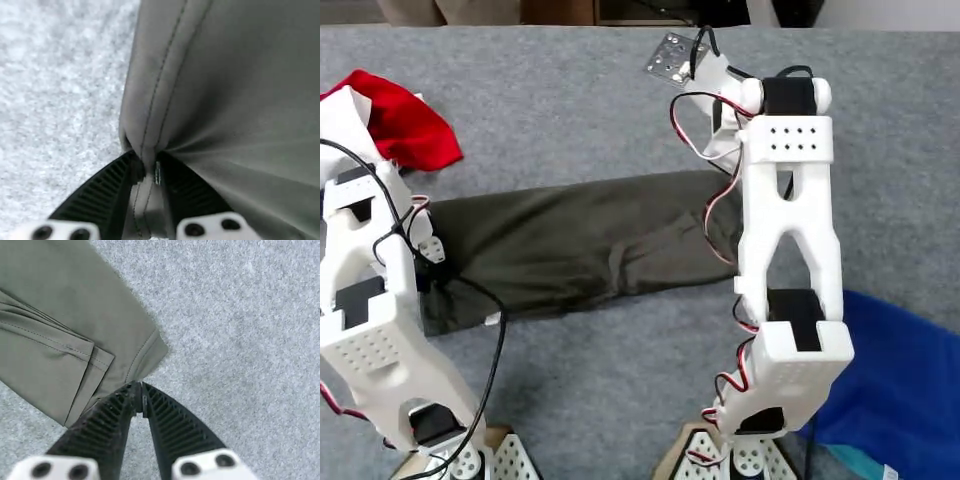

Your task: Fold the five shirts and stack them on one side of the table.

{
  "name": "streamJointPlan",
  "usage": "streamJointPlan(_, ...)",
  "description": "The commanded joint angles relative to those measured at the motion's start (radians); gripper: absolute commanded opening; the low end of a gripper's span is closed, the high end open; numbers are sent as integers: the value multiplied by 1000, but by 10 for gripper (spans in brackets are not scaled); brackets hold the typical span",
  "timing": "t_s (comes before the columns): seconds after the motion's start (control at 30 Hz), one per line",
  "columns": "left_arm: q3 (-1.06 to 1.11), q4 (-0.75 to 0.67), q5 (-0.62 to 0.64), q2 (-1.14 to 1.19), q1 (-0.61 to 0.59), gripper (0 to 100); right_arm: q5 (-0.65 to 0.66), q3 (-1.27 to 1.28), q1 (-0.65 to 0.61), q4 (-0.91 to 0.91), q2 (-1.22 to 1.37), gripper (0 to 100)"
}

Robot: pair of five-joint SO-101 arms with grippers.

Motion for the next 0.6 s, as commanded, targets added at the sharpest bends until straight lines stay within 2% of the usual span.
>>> streamJointPlan(0.0, -83, 17, 3, -2, -31, 19, 12, -61, 38, -17, -70, 6)
streamJointPlan(0.3, -477, 287, 5, -2, -97, 19, 14, -133, 226, -18, -114, 6)
streamJointPlan(0.43, -611, 384, 9, -1, -32, 19, 32, -176, 337, -18, -124, 6)
streamJointPlan(0.57, -637, 396, 20, -2, 83, 19, 32, -220, 420, -18, -120, 6)
